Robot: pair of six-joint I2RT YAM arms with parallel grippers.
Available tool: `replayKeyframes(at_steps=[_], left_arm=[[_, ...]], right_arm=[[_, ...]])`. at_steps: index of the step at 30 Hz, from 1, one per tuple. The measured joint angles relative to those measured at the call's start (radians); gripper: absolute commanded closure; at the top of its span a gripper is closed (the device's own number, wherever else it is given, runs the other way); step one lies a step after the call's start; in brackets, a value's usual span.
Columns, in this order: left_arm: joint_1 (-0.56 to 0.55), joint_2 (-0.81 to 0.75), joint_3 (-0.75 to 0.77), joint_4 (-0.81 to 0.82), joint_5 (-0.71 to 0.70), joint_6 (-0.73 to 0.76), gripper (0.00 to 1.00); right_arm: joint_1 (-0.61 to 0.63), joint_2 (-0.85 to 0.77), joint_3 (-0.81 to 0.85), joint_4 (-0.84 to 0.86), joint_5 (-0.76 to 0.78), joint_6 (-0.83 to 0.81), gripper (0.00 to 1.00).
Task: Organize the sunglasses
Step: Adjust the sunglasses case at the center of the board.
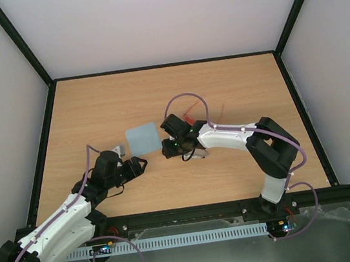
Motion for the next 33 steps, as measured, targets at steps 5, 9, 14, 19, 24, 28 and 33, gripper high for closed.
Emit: replayKeyframes(at_steps=[5,9,14,19,24,28,33], left_arm=[[0.000,0.000,0.000,-0.001,0.000,0.002,0.28],[0.000,0.002,0.000,0.000,0.000,0.002,0.27],[0.000,0.016,0.000,-0.001,-0.001,0.007,0.19],[0.022,0.061,0.046,-0.040,-0.010,0.034,0.06],[0.082,0.103,0.180,-0.094,-0.024,0.081,0.01],[0.176,0.126,0.292,-0.132,-0.032,0.121,0.01],[0.270,0.169,0.365,-0.150,-0.028,0.160,0.00]], right_arm=[[0.000,-0.003,-0.012,0.003,-0.009,-0.005,0.53],[0.000,-0.014,-0.037,0.002,-0.011,-0.009,0.53],[0.000,-0.042,-0.047,0.000,-0.008,-0.010,0.52],[0.000,-0.080,-0.021,-0.021,0.026,-0.010,0.40],[-0.001,-0.126,0.042,-0.048,0.085,-0.014,0.01],[-0.027,-0.145,0.130,-0.080,0.101,-0.036,0.01],[-0.084,-0.122,0.270,-0.119,0.080,-0.053,0.01]])
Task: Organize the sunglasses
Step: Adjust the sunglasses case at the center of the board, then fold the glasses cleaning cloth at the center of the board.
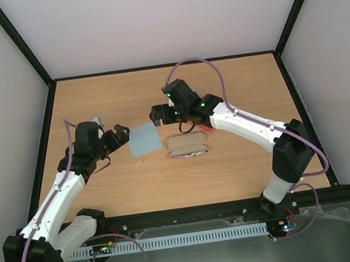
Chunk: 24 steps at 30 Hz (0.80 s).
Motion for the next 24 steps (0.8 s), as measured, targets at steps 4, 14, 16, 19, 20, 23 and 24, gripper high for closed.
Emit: replayKeyframes(at_steps=[4,14,16,19,20,23,24], left_arm=[[0.034,0.028,0.006,-0.016,0.013,0.019,0.00],[0.034,-0.140,-0.101,0.002,0.054,0.006,0.01],[0.034,-0.124,-0.111,0.009,0.049,-0.002,0.01],[0.034,-0.060,-0.110,0.040,0.032,-0.009,0.01],[0.034,-0.036,-0.105,0.045,0.024,-0.010,0.02],[0.034,0.079,-0.061,0.055,-0.009,-0.010,0.07],[0.034,0.122,-0.040,0.062,-0.025,-0.009,0.11]], right_arm=[[-0.036,0.007,0.035,0.015,-0.074,-0.045,0.01],[-0.047,0.034,0.126,0.002,-0.069,-0.135,0.04],[-0.056,0.062,0.161,-0.005,-0.057,-0.146,0.12],[-0.063,0.131,0.222,-0.022,-0.043,-0.167,0.20],[-0.066,0.162,0.245,-0.029,-0.035,-0.171,0.22],[-0.067,0.264,0.316,-0.055,-0.007,-0.184,0.33],[-0.067,0.303,0.345,-0.067,0.002,-0.188,0.38]])
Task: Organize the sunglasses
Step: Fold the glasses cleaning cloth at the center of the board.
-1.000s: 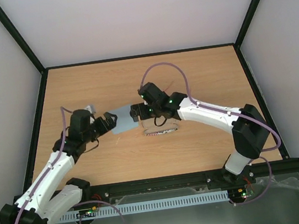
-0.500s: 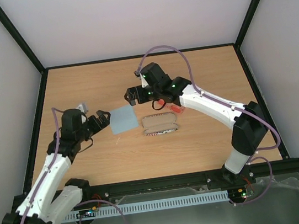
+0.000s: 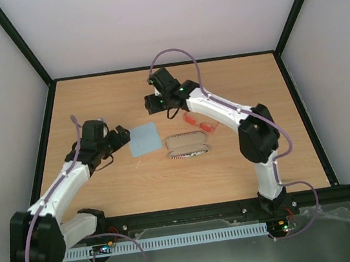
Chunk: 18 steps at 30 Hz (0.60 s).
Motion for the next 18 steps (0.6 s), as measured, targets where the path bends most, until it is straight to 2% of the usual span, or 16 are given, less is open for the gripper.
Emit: replayKeyframes(at_steps=[4,8,13,18], left_arm=[[0.011,0.131,0.066,0.039,-0.047,0.006,0.30],[0.026,0.265,0.117,0.090,-0.074,0.011,0.43],[0.032,0.415,0.174,0.122,-0.104,0.025,0.47],[0.032,0.501,0.222,0.135,-0.150,0.043,0.49]], right_arm=[[0.000,0.140,0.119,-0.039,0.018,-0.008,0.48],[0.000,0.216,0.181,-0.062,0.013,-0.009,0.52],[0.000,0.303,0.265,-0.092,0.008,-0.018,0.53],[0.000,0.366,0.294,-0.108,0.003,-0.026,0.61]])
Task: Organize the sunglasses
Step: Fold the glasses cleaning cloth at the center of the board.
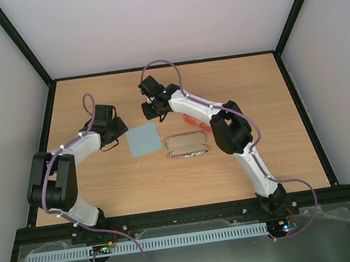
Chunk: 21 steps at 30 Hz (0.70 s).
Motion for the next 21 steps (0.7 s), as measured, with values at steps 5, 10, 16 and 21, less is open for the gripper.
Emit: replayKeyframes(at_steps=[5,10,16,21], left_arm=[[0.000,0.059,0.050,0.014,-0.032,0.015,0.55],[0.000,0.111,0.072,0.033,-0.041,0.027,0.55],[-0.010,0.124,0.070,0.041,-0.039,0.033,0.55],[-0.027,0.133,0.069,0.053,-0.033,0.037,0.58]], right_arm=[[0.000,0.056,0.032,-0.021,0.002,-0.003,0.66],[0.000,0.070,0.032,-0.029,0.002,-0.007,0.66],[0.000,0.070,0.005,-0.019,-0.003,-0.010,0.68],[0.000,0.070,-0.028,-0.019,-0.018,-0.011,0.70]])
